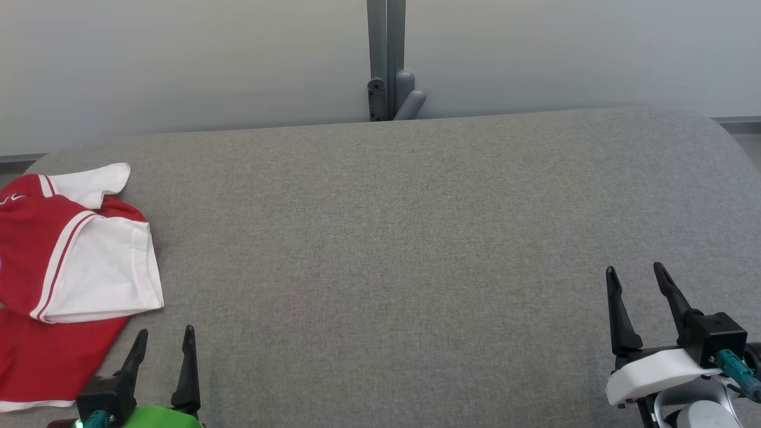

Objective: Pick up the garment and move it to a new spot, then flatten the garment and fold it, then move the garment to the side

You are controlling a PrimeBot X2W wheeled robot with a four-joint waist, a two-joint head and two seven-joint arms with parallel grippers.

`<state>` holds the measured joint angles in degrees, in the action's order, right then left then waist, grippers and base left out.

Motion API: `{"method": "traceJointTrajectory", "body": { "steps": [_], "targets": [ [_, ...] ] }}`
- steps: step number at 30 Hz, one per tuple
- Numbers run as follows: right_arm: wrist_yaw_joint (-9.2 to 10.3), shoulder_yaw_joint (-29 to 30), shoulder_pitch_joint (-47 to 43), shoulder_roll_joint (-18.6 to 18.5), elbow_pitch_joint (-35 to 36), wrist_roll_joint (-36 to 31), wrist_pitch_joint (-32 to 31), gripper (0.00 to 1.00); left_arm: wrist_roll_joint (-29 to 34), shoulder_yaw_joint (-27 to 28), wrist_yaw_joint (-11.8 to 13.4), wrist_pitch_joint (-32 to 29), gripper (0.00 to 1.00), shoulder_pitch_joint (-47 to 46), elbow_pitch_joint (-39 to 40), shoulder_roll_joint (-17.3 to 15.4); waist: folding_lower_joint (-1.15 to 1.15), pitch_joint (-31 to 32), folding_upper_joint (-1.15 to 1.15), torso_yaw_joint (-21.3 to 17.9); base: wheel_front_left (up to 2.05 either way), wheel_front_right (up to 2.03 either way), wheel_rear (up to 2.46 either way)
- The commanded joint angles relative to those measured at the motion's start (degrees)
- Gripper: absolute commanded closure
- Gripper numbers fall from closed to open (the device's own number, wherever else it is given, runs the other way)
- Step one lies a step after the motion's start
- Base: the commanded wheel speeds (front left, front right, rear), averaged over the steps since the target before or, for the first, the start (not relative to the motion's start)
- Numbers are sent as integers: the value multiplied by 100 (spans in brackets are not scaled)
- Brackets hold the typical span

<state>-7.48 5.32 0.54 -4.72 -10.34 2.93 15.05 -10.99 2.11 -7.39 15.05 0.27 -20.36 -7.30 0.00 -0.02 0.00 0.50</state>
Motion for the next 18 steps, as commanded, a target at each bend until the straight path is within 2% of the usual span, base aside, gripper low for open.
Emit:
{"method": "traceJointTrajectory", "body": {
  "steps": [1,18],
  "targets": [
    [-2,-3,-42,-24,-16,45,20,0,-53,4,-15,19,0,-44,-2,-41,0,1,0,-1,0,0,0],
    [-2,-34,-35,-38,-23,108,19,0,-27,-48,-15,19,0,-74,31,-91,0,-5,0,-3,0,0,0]
  ]
}}
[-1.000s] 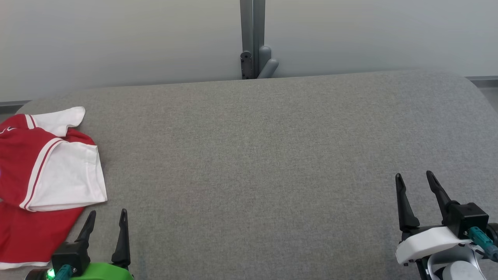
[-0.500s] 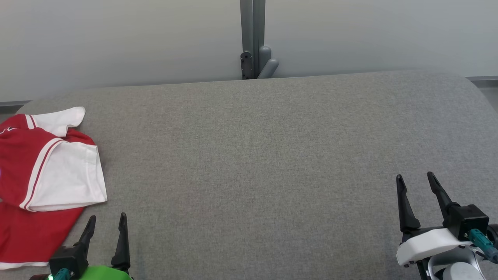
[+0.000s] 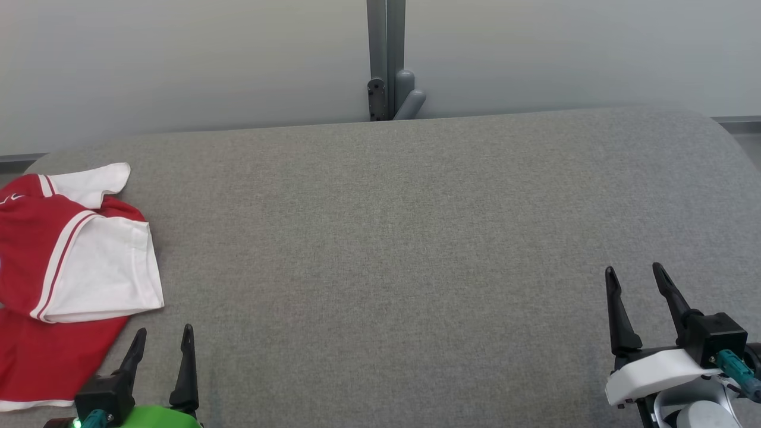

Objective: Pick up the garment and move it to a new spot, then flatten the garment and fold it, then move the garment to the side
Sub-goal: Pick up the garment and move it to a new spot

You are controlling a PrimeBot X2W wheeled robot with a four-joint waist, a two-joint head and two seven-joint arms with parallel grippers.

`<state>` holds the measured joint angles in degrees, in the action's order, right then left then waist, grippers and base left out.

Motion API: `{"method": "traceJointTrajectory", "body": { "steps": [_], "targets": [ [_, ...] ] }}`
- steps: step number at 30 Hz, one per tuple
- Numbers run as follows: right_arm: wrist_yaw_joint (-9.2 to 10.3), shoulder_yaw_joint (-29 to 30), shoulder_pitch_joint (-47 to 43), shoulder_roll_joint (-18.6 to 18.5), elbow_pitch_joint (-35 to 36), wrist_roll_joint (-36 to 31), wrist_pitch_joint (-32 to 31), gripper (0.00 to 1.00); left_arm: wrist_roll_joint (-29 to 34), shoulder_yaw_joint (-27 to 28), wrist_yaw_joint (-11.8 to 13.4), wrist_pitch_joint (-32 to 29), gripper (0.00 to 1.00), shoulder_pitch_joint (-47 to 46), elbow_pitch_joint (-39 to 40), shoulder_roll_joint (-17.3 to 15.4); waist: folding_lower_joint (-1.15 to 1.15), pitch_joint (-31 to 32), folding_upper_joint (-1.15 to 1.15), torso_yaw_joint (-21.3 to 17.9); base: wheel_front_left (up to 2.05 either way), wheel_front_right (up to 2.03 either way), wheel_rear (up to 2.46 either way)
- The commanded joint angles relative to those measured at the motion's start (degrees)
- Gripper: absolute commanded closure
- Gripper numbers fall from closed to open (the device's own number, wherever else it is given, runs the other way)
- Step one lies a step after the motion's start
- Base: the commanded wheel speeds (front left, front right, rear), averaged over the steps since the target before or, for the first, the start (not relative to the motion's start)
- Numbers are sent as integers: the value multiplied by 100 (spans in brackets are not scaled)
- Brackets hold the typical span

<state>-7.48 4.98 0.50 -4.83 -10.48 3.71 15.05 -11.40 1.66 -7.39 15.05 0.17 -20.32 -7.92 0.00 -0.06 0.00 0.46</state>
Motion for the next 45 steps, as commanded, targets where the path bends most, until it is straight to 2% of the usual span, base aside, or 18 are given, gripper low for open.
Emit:
{"method": "traceJointTrajectory", "body": {
  "steps": [1,8,20,26,31,37,42,45],
  "targets": [
    [-2,1,-34,-30,-9,29,20,0,18,-4,-15,19,0,-68,27,-28,0,-1,0,6,0,0,0],
    [-2,35,-69,-30,37,23,19,0,60,-14,-15,12,0,-133,31,1,0,12,0,249,0,0,0],
    [-1,-182,-54,9,-35,57,19,0,85,202,-14,11,0,21,59,-7,0,122,0,1813,0,0,0],
    [-1,-360,19,59,-127,69,19,0,69,420,-14,11,0,97,93,-2,0,122,0,2321,0,0,0],
    [-1,-474,40,88,-167,70,19,0,82,509,-15,11,0,162,143,30,0,100,0,2440,0,0,0],
    [-1,-524,93,42,-139,49,19,0,10,613,-15,11,0,29,219,84,0,-85,0,2356,0,0,0],
    [-1,-552,297,-99,-68,-12,19,0,-239,516,-15,10,0,-451,164,123,0,-603,0,2161,0,0,0],
    [-1,-567,529,-211,-9,-46,19,0,-638,321,-15,-35,0,-1081,-146,69,0,-1079,0,2030,0,0,0]
  ]
}}
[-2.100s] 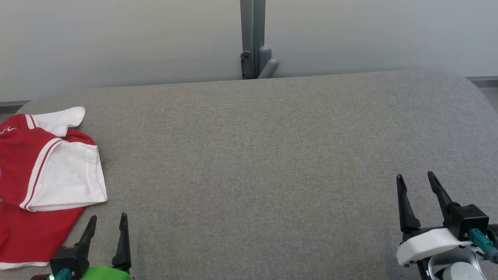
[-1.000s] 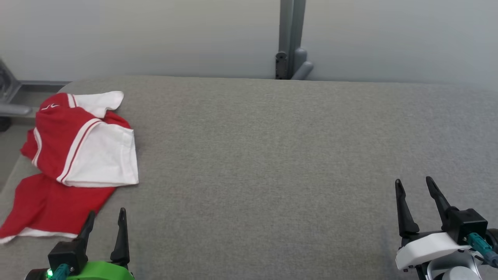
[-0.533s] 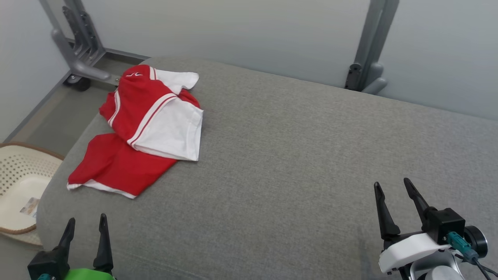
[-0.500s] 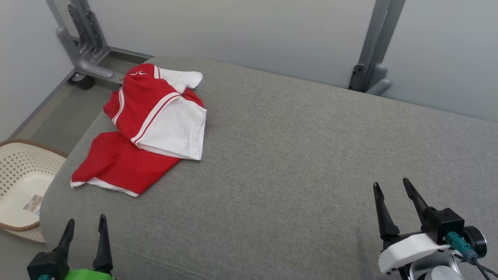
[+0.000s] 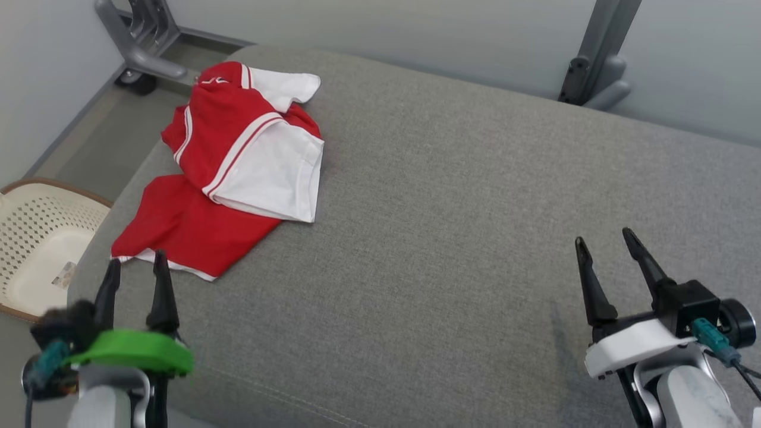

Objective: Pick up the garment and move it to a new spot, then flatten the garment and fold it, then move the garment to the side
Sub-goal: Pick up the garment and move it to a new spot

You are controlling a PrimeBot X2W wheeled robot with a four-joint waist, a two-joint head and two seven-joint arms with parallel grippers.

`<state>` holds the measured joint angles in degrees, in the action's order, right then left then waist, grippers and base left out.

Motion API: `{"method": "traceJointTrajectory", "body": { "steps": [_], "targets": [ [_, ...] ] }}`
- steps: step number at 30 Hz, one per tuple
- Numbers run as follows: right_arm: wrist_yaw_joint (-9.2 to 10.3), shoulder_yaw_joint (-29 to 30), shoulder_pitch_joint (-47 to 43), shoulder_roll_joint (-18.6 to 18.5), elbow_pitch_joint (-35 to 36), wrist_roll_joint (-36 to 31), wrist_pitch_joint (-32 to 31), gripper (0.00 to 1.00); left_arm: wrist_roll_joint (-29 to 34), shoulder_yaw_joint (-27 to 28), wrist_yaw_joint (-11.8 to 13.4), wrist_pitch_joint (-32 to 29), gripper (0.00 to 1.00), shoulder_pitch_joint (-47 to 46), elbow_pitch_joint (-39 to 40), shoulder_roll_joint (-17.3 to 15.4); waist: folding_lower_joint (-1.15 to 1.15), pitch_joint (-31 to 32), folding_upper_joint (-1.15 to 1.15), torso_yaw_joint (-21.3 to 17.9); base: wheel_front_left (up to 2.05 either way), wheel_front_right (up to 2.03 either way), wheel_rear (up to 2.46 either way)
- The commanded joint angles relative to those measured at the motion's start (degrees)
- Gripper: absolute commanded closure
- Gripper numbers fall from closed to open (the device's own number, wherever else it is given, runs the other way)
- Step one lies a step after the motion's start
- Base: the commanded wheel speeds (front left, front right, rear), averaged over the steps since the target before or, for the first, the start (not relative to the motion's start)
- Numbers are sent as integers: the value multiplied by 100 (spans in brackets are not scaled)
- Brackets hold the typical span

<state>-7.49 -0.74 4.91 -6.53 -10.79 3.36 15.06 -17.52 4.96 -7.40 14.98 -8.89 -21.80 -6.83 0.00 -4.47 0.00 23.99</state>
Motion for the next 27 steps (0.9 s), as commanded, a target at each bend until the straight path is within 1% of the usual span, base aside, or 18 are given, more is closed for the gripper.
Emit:
{"method": "traceJointTrajectory", "body": {
  "steps": [1,3,5,7,11,13,15,18,21,25,27],
  "targets": [
    [0,0,156,-85,37,-28,18,0,-164,-68,-14,-127,0,-415,-98,-83,0,-791,0,-361,0,0,0],
    [0,-29,334,-161,86,-56,18,0,-516,-151,-14,-371,0,-942,-263,-182,0,-1147,0,-453,0,0,0],
    [0,-77,525,-236,131,-84,18,0,-786,-233,-14,-662,0,-1449,-441,-346,0,-1496,0,-552,0,0,0],
    [0,-116,727,-299,189,-111,18,0,-1260,-205,-14,-952,0,-1970,-574,-440,0,-1841,0,-665,0,0,0],
    [1,-238,1158,-336,338,-130,18,0,-2054,-96,-14,-1493,0,-2766,-802,-940,0,-2512,0,-957,0,0,0],
    [1,-253,1325,-316,391,-144,18,0,-2311,-125,-14,-1680,0,-3062,-924,-1185,0,-2782,0,-1094,0,0,0],
    [1,-251,1432,-296,407,-168,18,0,-2670,-59,-14,-1873,0,-3319,-1058,-1355,0,-3013,0,-1204,0,0,0],
    [1,-252,1521,-242,393,-182,18,0,-3044,-5,-14,-2081,0,-3623,-1312,-1637,0,-3235,0,-1325,0,0,0],
    [1,-240,1527,-202,369,-195,15,0,-3500,152,-15,-2264,0,-3876,-1577,-1733,0,-3346,0,-1419,0,0,0],
    [6,-233,1404,-190,263,-186,-5,0,-3848,311,-15,-2356,0,-4048,-1946,-1939,0,-3354,0,-1507,0,0,0],
    [7,-240,1366,-183,224,-175,-18,0,-3957,353,-15,-2384,0,-4082,-2100,-1974,0,-3327,0,-1548,0,0,0]
  ]
}}
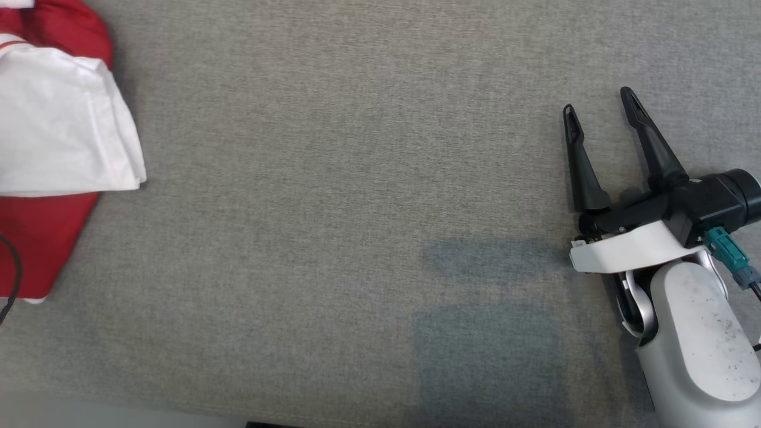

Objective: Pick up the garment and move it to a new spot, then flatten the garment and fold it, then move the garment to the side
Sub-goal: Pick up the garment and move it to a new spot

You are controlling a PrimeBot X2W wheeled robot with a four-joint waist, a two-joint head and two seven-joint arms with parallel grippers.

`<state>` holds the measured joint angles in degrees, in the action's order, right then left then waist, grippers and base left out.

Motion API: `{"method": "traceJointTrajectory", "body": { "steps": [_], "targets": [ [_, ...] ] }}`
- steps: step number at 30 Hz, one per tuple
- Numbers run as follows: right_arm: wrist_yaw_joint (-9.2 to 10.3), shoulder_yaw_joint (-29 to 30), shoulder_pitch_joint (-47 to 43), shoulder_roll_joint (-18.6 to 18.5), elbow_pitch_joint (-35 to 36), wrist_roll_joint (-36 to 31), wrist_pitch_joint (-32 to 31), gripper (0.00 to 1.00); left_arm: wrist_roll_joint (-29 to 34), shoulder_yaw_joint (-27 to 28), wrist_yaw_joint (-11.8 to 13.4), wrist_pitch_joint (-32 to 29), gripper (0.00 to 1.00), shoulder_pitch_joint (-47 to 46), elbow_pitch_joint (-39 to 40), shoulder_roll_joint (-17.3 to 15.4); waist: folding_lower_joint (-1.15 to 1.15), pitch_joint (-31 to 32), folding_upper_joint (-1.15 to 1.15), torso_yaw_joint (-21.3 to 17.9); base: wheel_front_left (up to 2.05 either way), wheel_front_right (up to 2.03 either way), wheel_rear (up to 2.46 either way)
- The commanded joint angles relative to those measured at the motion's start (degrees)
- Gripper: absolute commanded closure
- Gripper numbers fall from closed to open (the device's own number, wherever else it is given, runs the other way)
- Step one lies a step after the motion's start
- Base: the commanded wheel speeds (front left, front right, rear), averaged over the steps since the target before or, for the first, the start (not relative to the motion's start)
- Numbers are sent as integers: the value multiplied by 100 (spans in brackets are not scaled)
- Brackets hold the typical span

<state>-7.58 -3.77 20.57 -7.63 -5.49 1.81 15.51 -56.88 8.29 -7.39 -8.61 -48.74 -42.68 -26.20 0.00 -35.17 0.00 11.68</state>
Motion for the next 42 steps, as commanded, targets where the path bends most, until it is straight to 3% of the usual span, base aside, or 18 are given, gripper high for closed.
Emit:
{"method": "traceJointTrajectory", "body": {
  "steps": [1,10,11,13,18,29,35,39,42],
  "targets": [
    [16,62,-206,-80,-323,-18,-68,0,-96,33,-16,-34,0,-104,-84,-71,0,-241,0,-341,0,0,0],
    [19,114,-272,-187,-272,-61,-70,0,-251,-171,-16,-83,0,-157,-473,-219,0,-175,0,-424,0,0,0],
    [19,118,-296,-191,-273,-66,-70,0,-228,-227,-16,-71,24,-167,-526,-227,0,-156,0,-422,0,0,0],
    [18,120,-335,-194,-291,-65,-70,0,-173,-305,-16,11,100,-183,-646,-247,0,-95,0,-423,0,0,0],
    [14,140,-431,-93,-293,-52,-67,0,-259,-513,-16,99,100,-79,-581,-438,0,191,0,-429,0,0,0],
    [13,107,-645,136,-345,79,-40,0,-562,-923,-16,23,100,65,446,-1186,0,1063,0,-444,0,0,0],
    [13,92,-856,275,-388,164,-40,0,-569,-1248,-16,-226,100,50,1590,-1451,0,1562,0,-602,0,0,0],
    [13,144,-1015,350,-377,213,-40,0,-628,-1462,-5,-525,100,162,2481,-1389,0,1780,0,-736,0,0,0],
    [13,166,-1078,390,-368,235,-39,0,-634,-1614,147,-757,100,274,3254,-1312,0,1896,0,-874,0,0,0]
  ]
}}
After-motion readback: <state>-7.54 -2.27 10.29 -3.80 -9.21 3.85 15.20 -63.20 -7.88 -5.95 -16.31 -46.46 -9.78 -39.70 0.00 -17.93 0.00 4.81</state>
